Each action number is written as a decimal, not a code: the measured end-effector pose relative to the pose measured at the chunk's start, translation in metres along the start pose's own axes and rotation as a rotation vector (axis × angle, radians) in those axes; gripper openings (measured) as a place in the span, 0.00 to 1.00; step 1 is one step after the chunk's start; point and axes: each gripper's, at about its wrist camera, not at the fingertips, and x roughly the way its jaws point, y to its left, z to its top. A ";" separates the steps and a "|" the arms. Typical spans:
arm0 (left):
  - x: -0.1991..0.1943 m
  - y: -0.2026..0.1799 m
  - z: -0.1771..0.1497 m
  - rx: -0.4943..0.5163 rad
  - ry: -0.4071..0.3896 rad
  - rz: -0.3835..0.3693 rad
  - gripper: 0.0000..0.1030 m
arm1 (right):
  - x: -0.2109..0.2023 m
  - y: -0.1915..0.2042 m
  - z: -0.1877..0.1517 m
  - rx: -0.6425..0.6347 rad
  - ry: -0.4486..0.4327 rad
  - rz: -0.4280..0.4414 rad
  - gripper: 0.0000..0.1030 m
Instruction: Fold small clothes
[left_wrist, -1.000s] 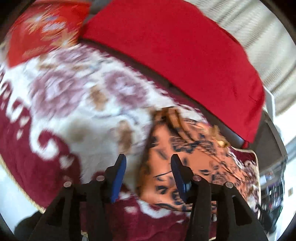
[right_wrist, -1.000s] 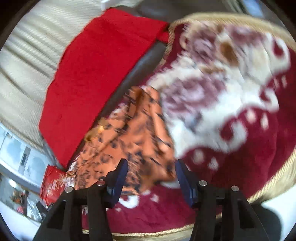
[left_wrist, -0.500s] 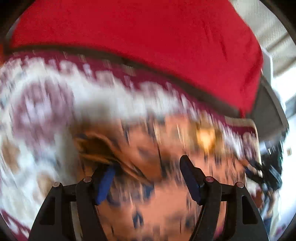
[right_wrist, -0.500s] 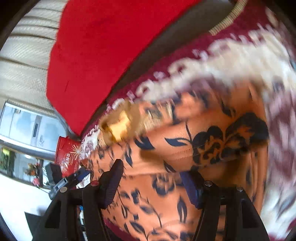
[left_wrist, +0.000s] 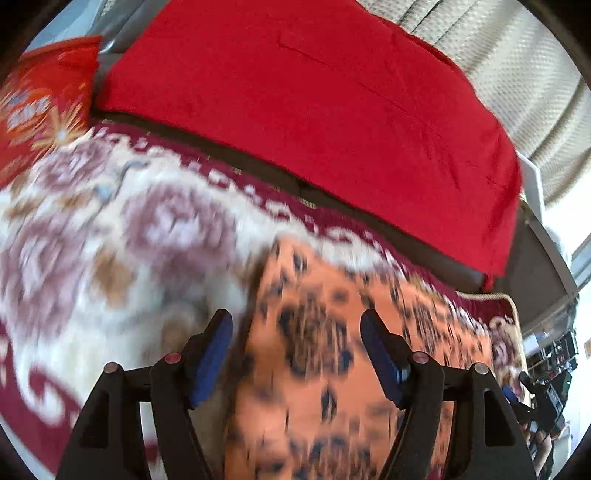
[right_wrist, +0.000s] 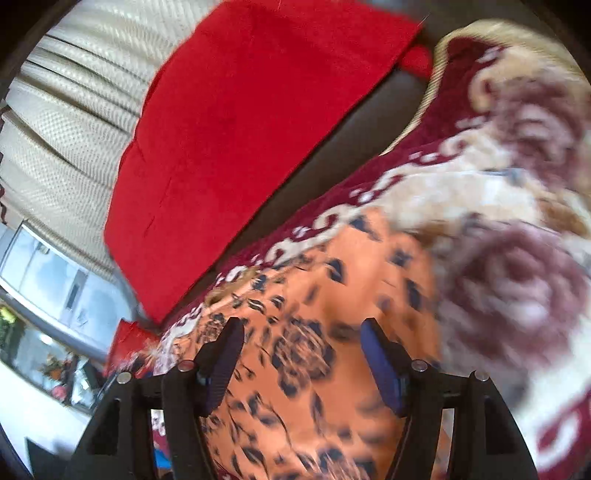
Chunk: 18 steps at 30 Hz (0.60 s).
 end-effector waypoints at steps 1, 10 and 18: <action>-0.006 0.000 -0.012 0.002 0.001 -0.004 0.72 | -0.010 -0.004 -0.010 0.026 -0.010 0.016 0.68; -0.020 -0.041 -0.066 0.115 0.050 -0.045 0.73 | -0.026 -0.022 -0.102 0.053 0.092 -0.021 0.70; -0.032 -0.069 -0.071 0.155 0.012 -0.061 0.77 | -0.082 -0.035 -0.096 0.049 -0.036 -0.015 0.71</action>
